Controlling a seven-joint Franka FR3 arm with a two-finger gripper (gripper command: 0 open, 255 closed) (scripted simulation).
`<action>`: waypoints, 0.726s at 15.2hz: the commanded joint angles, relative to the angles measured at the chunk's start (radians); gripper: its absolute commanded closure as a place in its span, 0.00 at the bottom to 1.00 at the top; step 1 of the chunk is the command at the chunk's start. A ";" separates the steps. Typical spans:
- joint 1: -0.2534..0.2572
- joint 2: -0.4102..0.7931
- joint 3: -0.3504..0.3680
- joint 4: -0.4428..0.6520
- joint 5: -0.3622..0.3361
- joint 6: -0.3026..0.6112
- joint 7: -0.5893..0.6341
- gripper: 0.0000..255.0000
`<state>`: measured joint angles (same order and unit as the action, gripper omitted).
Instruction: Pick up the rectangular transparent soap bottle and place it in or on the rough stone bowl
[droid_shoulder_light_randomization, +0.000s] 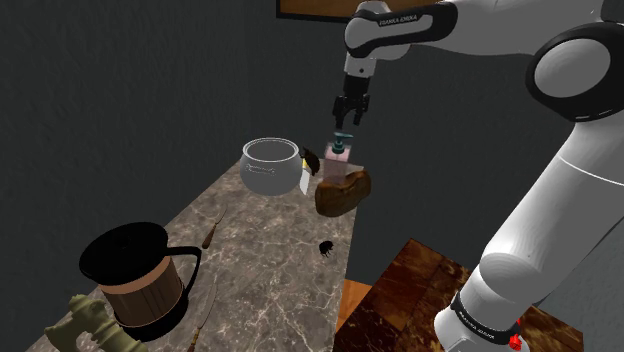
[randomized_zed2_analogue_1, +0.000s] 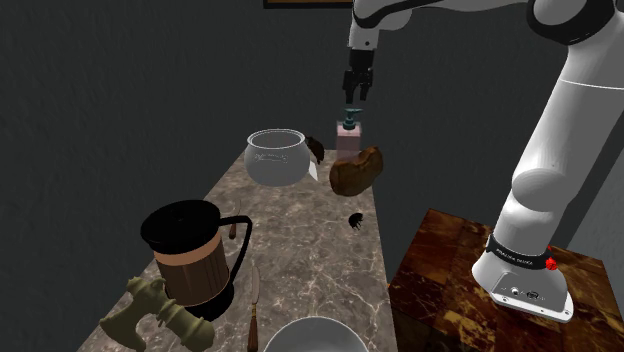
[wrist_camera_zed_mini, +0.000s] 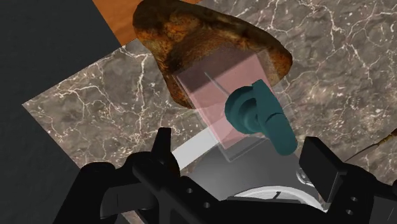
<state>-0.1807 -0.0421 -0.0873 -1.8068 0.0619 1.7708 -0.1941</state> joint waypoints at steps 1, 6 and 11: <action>-0.002 0.001 -0.002 0.053 -0.001 -0.052 0.000 0.00; -0.003 0.008 -0.004 0.121 0.000 -0.114 0.000 0.00; -0.003 0.008 -0.004 0.121 0.000 -0.114 0.000 0.00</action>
